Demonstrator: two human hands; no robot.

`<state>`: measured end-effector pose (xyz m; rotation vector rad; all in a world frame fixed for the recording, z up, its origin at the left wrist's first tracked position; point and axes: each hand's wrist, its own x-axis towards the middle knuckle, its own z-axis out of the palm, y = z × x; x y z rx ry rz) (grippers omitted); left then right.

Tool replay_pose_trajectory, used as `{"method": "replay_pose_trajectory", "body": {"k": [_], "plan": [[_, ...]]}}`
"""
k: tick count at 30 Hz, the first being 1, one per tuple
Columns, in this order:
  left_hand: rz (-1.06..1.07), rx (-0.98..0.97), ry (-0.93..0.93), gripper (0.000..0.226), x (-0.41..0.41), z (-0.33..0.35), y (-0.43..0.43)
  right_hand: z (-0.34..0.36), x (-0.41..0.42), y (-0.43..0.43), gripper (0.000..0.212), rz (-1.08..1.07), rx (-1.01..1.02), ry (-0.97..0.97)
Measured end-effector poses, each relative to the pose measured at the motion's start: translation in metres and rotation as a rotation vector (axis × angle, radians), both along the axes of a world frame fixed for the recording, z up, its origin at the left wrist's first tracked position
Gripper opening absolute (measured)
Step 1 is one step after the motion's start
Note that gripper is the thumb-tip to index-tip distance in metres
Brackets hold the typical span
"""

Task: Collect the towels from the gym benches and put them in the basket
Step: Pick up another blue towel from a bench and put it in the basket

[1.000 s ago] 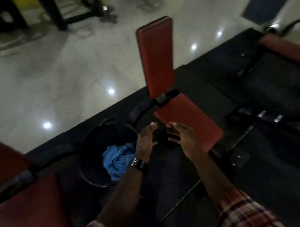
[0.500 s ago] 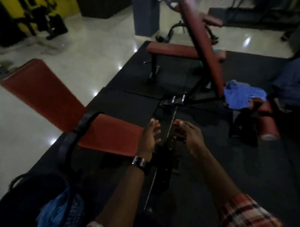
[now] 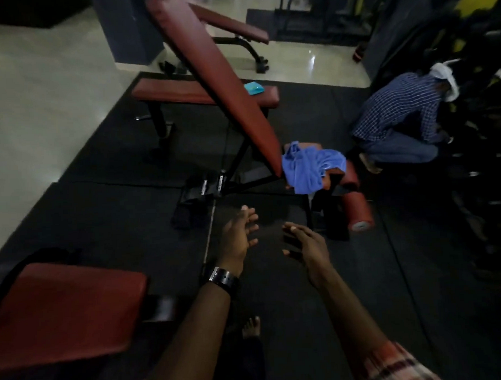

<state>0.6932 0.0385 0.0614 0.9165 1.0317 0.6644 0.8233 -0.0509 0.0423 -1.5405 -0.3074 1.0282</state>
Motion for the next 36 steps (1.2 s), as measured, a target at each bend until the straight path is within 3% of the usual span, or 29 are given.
{"method": "replay_pose_trajectory", "body": {"k": [7, 16, 22, 26, 32, 36], "plan": [[-0.055, -0.04, 0.069, 0.042, 0.121, -0.005, 0.107, -0.004, 0.126, 0.109, 0.019, -0.056, -0.068, -0.016], [-0.048, -0.091, 0.163, 0.044, 0.23, -0.028, 0.19, -0.058, 0.25, 0.199, 0.013, -0.066, -0.185, 0.084], [0.107, -0.17, 0.252, 0.044, 0.287, -0.057, 0.233, -0.119, 0.337, 0.28, 0.013, 0.085, -0.352, -0.021], [0.214, -0.24, 0.317, 0.041, 0.319, -0.078, 0.257, -0.156, 0.379, 0.318, 0.03, 0.298, -0.468, -0.164], [0.239, -0.301, 0.369, 0.04, 0.342, -0.11, 0.266, -0.203, 0.428, 0.344, 0.036, 0.557, -0.612, -0.308], [0.26, -0.394, 0.37, 0.041, 0.325, -0.129, 0.256, -0.22, 0.444, 0.342, 0.034, 0.656, -0.655, -0.208]]}}
